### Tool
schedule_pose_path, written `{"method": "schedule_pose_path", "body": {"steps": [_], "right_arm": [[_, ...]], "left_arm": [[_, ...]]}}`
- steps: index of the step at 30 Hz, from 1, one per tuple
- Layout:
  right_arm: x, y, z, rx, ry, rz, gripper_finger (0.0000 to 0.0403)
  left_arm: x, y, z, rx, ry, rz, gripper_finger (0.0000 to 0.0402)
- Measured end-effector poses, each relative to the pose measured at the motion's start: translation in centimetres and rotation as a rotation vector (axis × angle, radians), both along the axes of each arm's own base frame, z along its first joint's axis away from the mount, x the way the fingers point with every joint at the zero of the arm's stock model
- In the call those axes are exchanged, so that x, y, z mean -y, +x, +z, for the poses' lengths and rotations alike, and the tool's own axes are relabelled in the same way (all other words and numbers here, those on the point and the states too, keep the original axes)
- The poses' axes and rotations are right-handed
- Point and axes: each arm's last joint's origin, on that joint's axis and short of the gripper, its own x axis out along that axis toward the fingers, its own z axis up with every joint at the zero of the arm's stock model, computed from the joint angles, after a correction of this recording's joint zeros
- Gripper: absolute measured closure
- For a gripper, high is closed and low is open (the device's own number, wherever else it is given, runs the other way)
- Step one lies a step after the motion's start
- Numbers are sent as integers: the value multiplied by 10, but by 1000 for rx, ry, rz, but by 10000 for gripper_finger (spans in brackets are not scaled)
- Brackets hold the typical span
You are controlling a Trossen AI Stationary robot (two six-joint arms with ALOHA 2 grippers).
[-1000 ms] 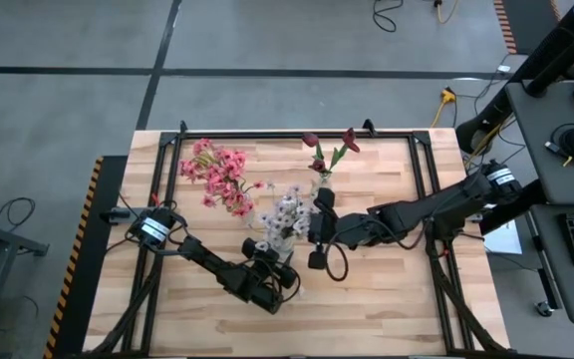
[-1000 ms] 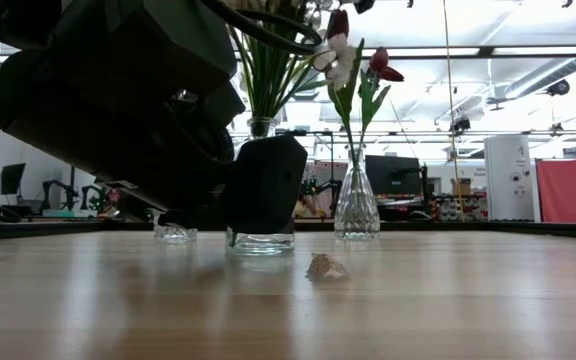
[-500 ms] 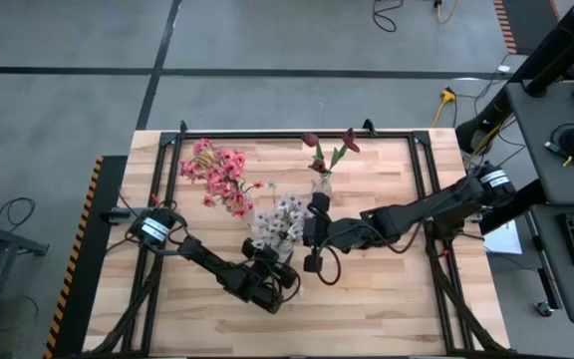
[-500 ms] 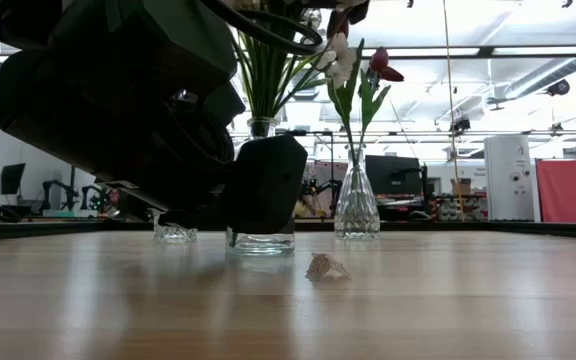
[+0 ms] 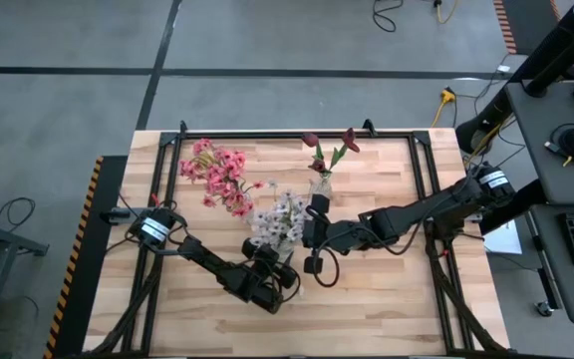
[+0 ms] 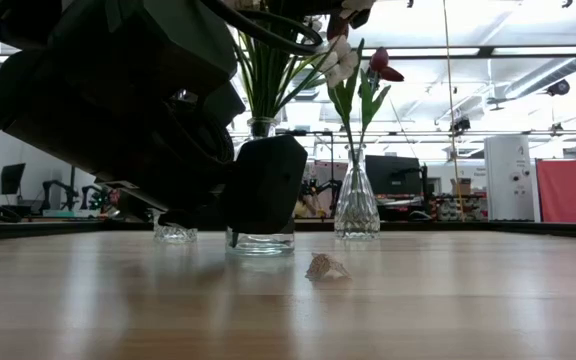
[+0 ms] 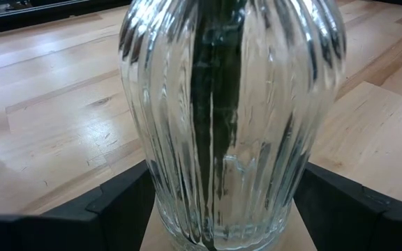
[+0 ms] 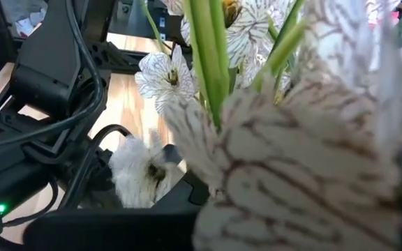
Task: Sort flowers into vase by color
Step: Put the white flower into the top transparent vase
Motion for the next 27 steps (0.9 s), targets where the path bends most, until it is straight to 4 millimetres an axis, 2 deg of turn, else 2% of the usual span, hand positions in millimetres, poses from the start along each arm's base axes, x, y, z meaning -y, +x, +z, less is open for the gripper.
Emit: {"method": "schedule_pose_path", "body": {"steps": [8, 12, 22, 27], "right_arm": [[0, 1, -3, -5, -8, -1, 390], [-1, -1, 3, 4, -25, 14, 382], [-1, -5, 8, 11, -23, 18, 274], [0, -10, 15, 23, -4, 12, 235]], "left_arm": [[0, 0, 0, 1, 0, 0, 104], [0, 0, 0, 3, 2, 2, 104], [0, 0, 1, 1, 4, 1, 104], [-1, -2, 7, -29, -2, -7, 104]]}}
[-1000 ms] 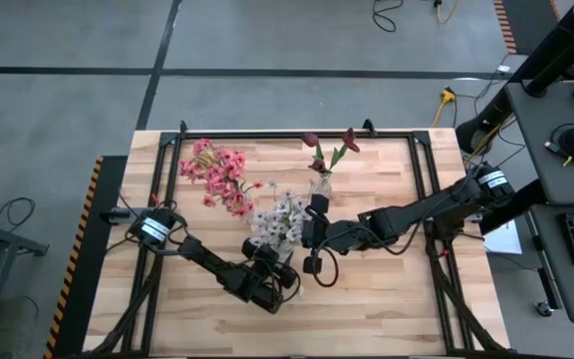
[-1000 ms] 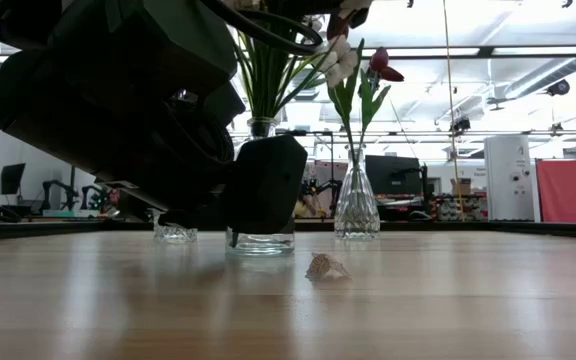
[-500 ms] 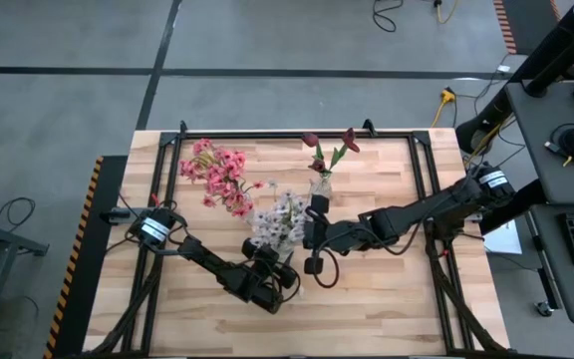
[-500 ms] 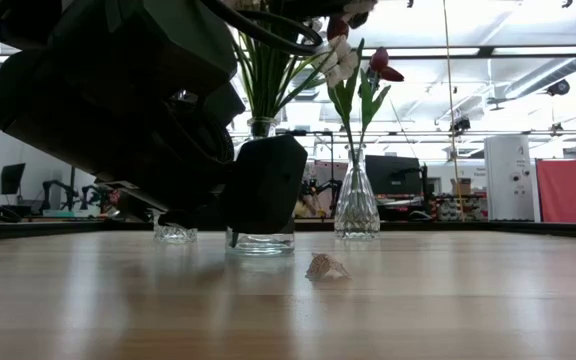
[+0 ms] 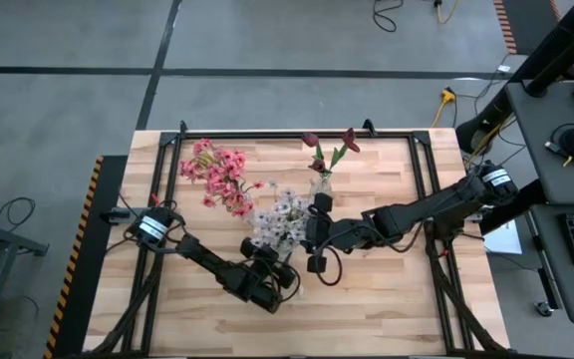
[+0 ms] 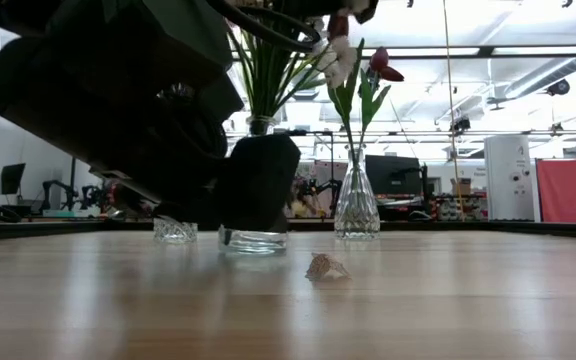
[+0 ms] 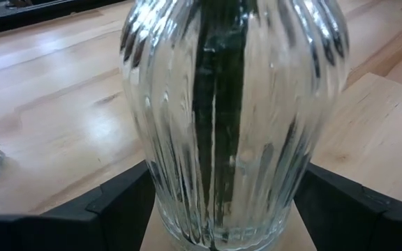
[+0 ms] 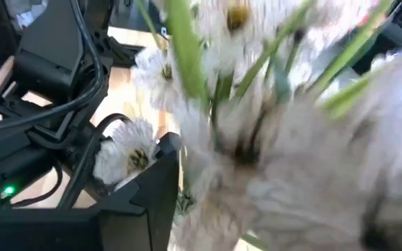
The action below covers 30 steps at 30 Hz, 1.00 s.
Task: Sort flowers into vase by color
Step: Put the white flower into the top transparent vase
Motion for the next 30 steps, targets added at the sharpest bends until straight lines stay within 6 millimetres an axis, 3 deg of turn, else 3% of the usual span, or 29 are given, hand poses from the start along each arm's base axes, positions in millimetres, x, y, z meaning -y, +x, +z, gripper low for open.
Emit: {"method": "schedule_pose_path", "body": {"steps": [8, 20, 30], "right_arm": [[0, -15, 19, 28, 25, 7, 208], [-9, -32, 36, 71, 37, 47, 206], [-14, -36, 38, 80, 15, 22, 206]], "left_arm": [[-1, -2, 7, -19, 6, -3, 104], [0, 0, 12, -14, 7, -1, 96], [1, -6, 22, -60, -3, -19, 79]]}}
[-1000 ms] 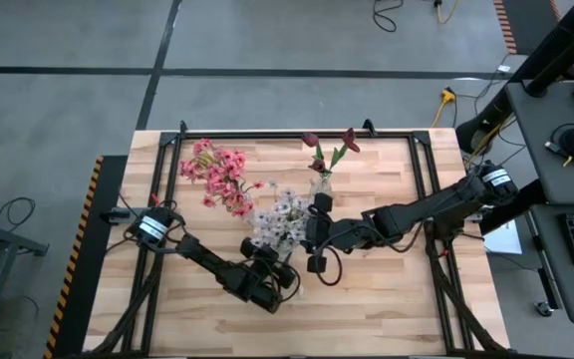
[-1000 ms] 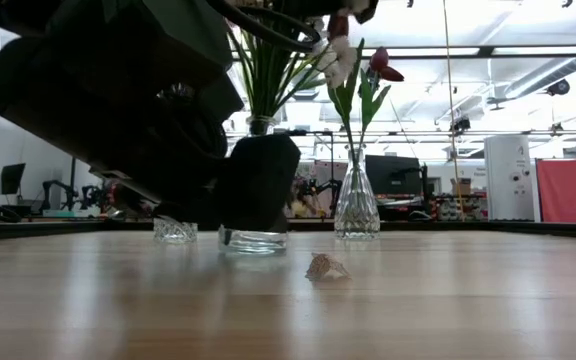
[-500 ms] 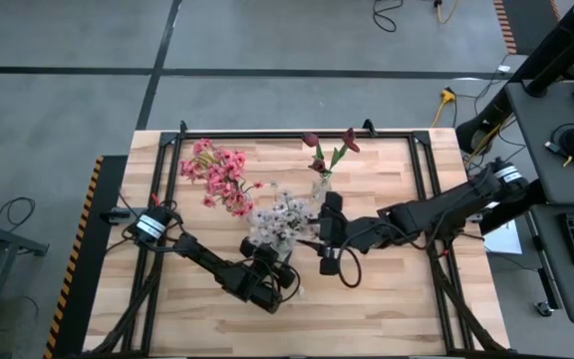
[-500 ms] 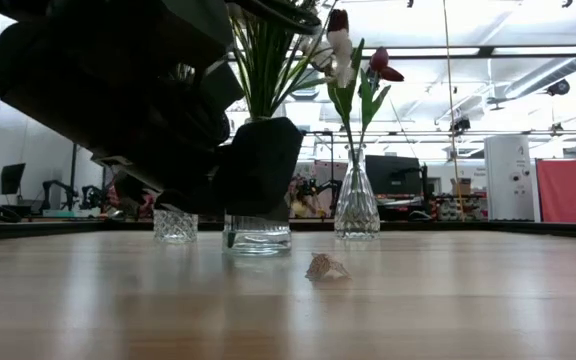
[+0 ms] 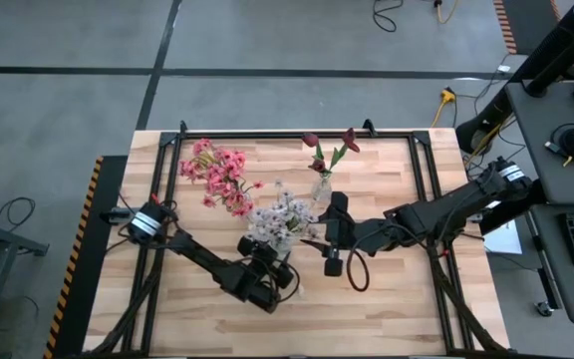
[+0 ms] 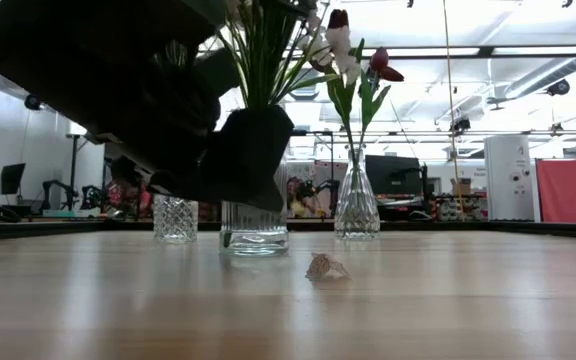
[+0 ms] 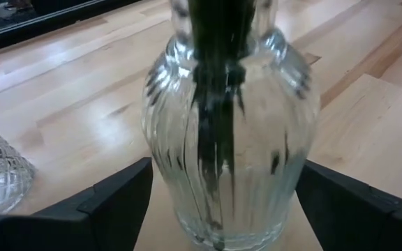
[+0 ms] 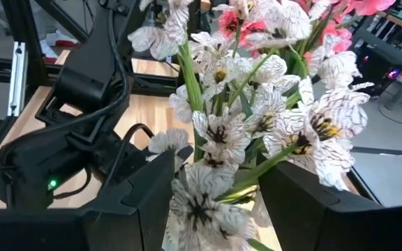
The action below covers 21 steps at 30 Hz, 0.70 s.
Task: Sort flowers into vase by color
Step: Put the white flower into the top transparent vase
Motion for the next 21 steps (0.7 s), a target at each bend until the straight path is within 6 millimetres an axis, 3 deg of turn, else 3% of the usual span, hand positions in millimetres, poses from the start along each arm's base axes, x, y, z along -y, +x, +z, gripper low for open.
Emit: {"method": "schedule_pose_path", "body": {"steps": [11, 21], "right_arm": [[1, -8, 11, 34, 7, 3, 206], [-1, -25, 28, 85, 28, 28, 206]], "left_arm": [[5, -3, 5, 5, -3, -20, 76], [20, -14, 25, -36, 8, -114, 76]]}}
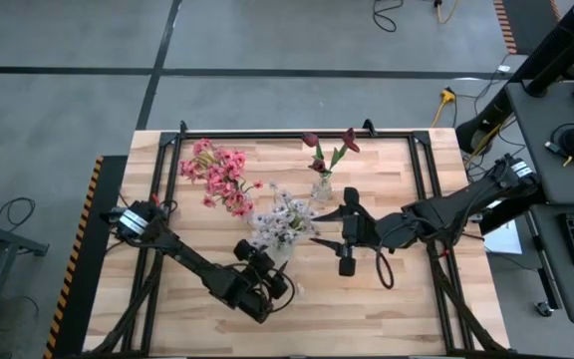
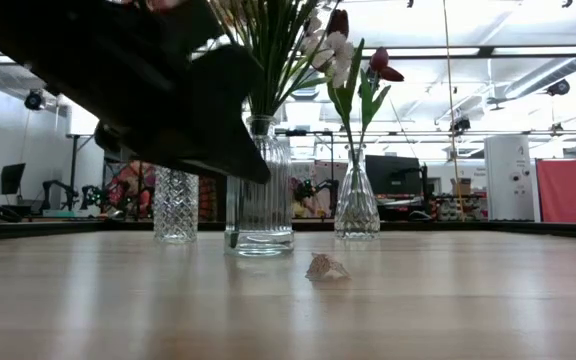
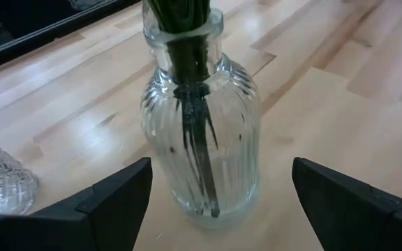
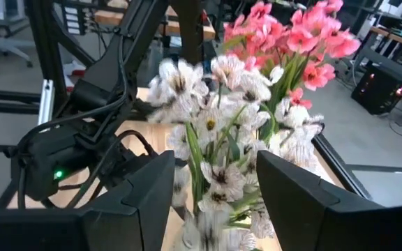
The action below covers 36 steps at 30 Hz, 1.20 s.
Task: Sort flowers into vase by color
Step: Put the white flower into the top transparent vase, then return to Home Position
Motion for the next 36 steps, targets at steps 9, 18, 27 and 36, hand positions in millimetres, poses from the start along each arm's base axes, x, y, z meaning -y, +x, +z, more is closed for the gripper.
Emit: {"method": "schedule_pose_path", "body": {"steps": [9, 18, 27, 36], "right_arm": [[-9, -20, 15, 47, 22, 56, 206], [-21, -56, 34, 88, 121, 158, 207], [-22, -78, 14, -145, 290, 126, 215], [-32, -69, -66, -320, 349, 18, 237]], "left_arm": [[12, -22, 15, -100, -15, -74, 77], [39, -68, 34, -252, 41, -238, 77], [58, -96, 94, -119, -127, -379, 82], [67, -101, 117, -120, -118, -476, 134]]}}
